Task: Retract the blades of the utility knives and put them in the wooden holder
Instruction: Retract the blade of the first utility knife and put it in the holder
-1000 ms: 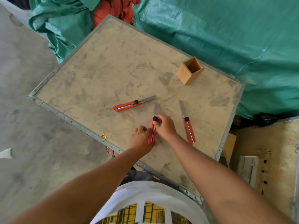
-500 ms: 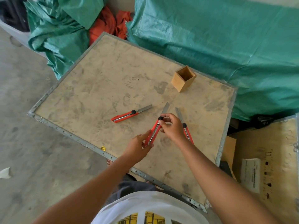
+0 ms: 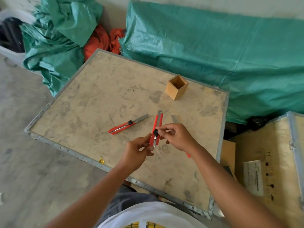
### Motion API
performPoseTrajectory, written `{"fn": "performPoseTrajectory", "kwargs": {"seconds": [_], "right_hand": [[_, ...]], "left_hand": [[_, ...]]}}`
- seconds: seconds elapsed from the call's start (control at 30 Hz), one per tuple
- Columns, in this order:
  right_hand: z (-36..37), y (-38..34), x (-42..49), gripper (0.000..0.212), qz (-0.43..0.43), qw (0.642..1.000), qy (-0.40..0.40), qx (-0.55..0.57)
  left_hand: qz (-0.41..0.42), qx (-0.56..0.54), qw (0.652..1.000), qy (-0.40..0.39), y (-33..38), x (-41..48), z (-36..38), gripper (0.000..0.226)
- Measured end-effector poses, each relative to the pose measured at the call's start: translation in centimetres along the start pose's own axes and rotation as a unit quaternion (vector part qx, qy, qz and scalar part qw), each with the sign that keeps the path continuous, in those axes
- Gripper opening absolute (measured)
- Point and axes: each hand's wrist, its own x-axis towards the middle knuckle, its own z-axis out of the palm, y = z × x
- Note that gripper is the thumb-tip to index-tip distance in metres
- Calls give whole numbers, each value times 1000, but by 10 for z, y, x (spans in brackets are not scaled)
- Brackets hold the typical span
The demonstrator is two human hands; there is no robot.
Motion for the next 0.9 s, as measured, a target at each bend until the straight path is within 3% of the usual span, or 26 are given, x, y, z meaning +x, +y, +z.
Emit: {"fn": "performPoseTrajectory", "kwargs": {"seconds": [0.13,0.27,0.43,0.6,0.8,0.9], "right_hand": [[1,-4,-11,18,-41,998,-15,-44],[-1,-6,-18,32,-68,996,-30,-49],[2,-12,-27,18,-85,991,47,-90],[-2,-20,-34,18,-99,992,26,-71],[1,-19,-38,21,-114,986,82,-88],[-6,-18,-42,26,-108,991,50,-54]], "left_hand": [[1,-20,1000,-3,12,-2,0,54],[-4,-41,999,-6,19,-4,1,52],[2,-44,999,-11,28,-9,2,52],[8,-41,999,-9,38,-13,2,51],[10,-41,999,-17,40,-15,5,52],[10,-46,999,-17,42,-15,8,53]]}}
